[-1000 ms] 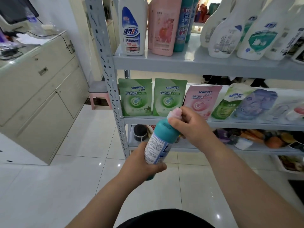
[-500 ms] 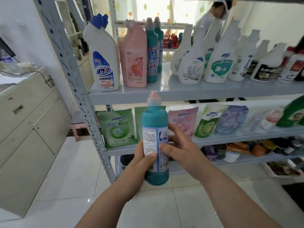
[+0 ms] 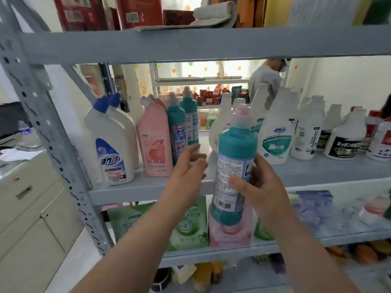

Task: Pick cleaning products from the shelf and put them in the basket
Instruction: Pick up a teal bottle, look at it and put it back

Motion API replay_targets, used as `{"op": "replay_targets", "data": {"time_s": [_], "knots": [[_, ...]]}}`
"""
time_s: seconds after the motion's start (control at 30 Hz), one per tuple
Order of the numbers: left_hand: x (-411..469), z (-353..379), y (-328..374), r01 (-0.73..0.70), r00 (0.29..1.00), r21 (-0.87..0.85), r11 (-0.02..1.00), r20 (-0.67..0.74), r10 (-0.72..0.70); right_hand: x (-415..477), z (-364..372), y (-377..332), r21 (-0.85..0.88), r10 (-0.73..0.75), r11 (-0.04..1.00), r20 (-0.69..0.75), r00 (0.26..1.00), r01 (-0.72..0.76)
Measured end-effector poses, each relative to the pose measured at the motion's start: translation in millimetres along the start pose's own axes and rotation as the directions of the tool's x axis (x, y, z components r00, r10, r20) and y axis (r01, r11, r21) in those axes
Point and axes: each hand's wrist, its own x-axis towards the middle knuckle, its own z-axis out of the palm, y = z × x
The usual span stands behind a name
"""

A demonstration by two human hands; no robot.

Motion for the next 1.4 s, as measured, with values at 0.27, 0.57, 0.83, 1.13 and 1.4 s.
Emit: {"op": "replay_targets", "data": {"time_s": [0.27, 0.57, 0.83, 1.13, 1.4], "knots": [[175, 47, 17, -0.054, 0.976, 0.412, 0.910, -0.172, 0.136, 58, -32, 16, 0.075, -0.012, 0.997, 0.024, 1.000, 0.010], [274, 55, -16, 0.219, 0.855, 0.656, 0.722, -0.486, 0.182, 90, -58, 34, 0.071, 0.010, 0.997, 0.161, 0.987, -0.021], [282, 55, -32, 0.240, 0.770, 0.582, 0.777, -0.601, 0.212, 104, -74, 45, 0.083, 0.008, 0.996, 0.172, 0.985, -0.023], [219, 65, -26, -0.001, 0.854, 0.627, 0.779, -0.405, 0.327, 110, -75, 54, 0.110, -0.006, 0.994, 0.151, 0.989, -0.010], [135, 51, -9, -0.187, 0.904, 0.481, 0.857, -0.258, 0.342, 102, -66, 54, 0.150, -0.028, 0.989, 0.093, 0.995, 0.013]]}}
